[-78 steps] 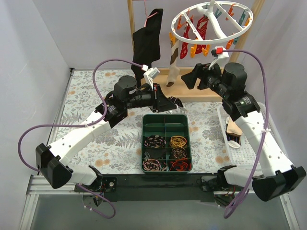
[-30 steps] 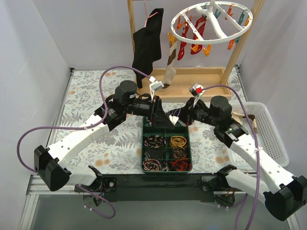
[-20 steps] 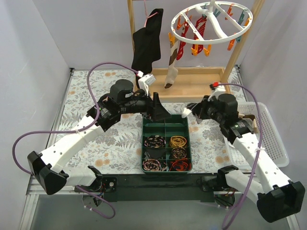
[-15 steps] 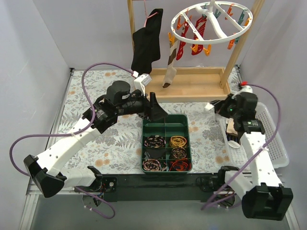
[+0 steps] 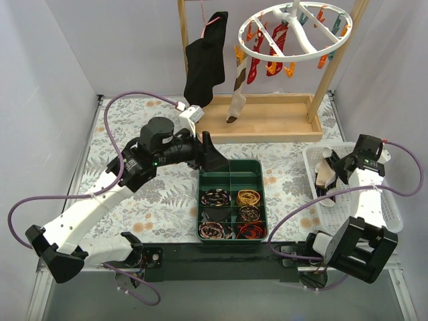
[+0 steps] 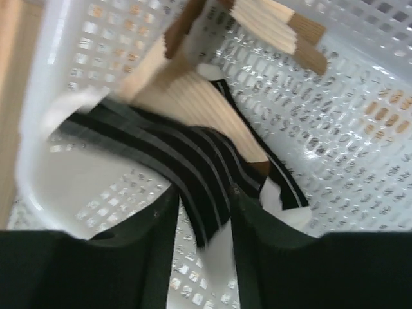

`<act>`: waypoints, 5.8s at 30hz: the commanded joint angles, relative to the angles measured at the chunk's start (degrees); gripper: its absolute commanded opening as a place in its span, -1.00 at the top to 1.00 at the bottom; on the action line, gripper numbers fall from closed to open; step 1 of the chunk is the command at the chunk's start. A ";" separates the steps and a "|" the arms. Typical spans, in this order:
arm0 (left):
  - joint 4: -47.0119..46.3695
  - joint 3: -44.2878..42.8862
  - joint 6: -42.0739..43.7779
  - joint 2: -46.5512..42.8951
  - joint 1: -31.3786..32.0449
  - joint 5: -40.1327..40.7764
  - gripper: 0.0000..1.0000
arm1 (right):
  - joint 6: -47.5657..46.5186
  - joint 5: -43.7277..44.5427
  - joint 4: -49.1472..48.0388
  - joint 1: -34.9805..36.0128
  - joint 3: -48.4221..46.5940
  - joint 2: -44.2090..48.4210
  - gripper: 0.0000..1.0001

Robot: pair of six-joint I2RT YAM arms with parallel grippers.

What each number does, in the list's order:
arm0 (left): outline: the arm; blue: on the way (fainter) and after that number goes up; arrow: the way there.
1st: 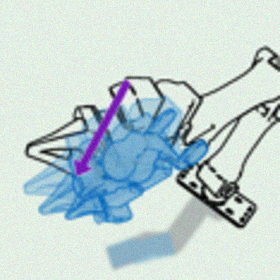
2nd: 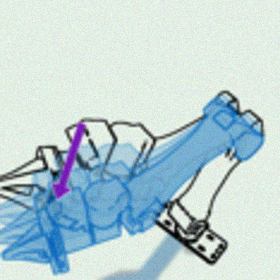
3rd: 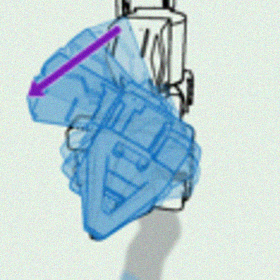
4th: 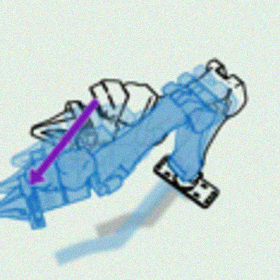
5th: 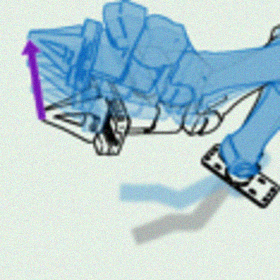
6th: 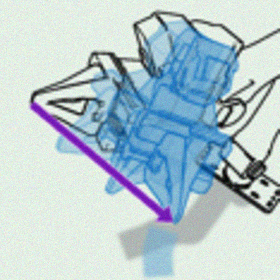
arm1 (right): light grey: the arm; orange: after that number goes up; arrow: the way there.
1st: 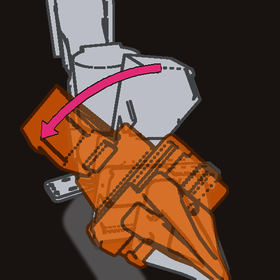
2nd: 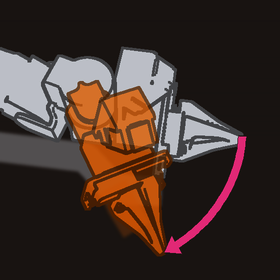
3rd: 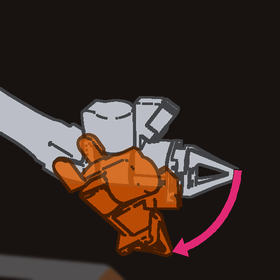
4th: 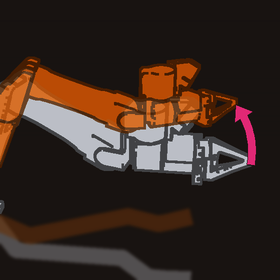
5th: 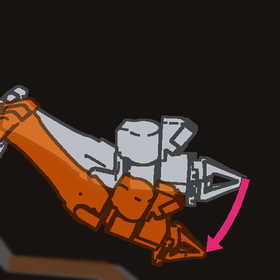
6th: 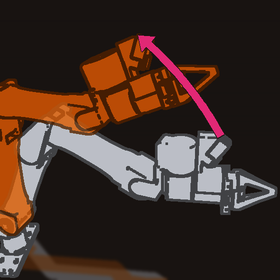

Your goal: Remove the socks clipped to the hanger

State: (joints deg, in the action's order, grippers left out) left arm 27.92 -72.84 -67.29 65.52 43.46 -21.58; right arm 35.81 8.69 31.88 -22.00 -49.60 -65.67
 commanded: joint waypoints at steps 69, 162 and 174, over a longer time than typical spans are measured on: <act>-1.90 -2.48 -5.04 -5.32 0.22 10.24 -0.11 | -23.34 27.00 -58.96 59.88 -22.31 -33.50 0.97; -22.12 -47.84 -0.30 44.35 2.59 22.74 1.00 | -6.55 24.01 -19.18 48.30 6.63 18.20 0.97; -21.42 -47.66 -6.10 41.80 5.40 13.59 1.00 | -8.13 21.80 -0.33 12.96 -5.59 18.39 0.97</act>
State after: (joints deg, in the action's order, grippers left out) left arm 4.01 -121.08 -70.98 111.59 46.68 -0.99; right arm 27.62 29.21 25.04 -4.25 -51.70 -46.81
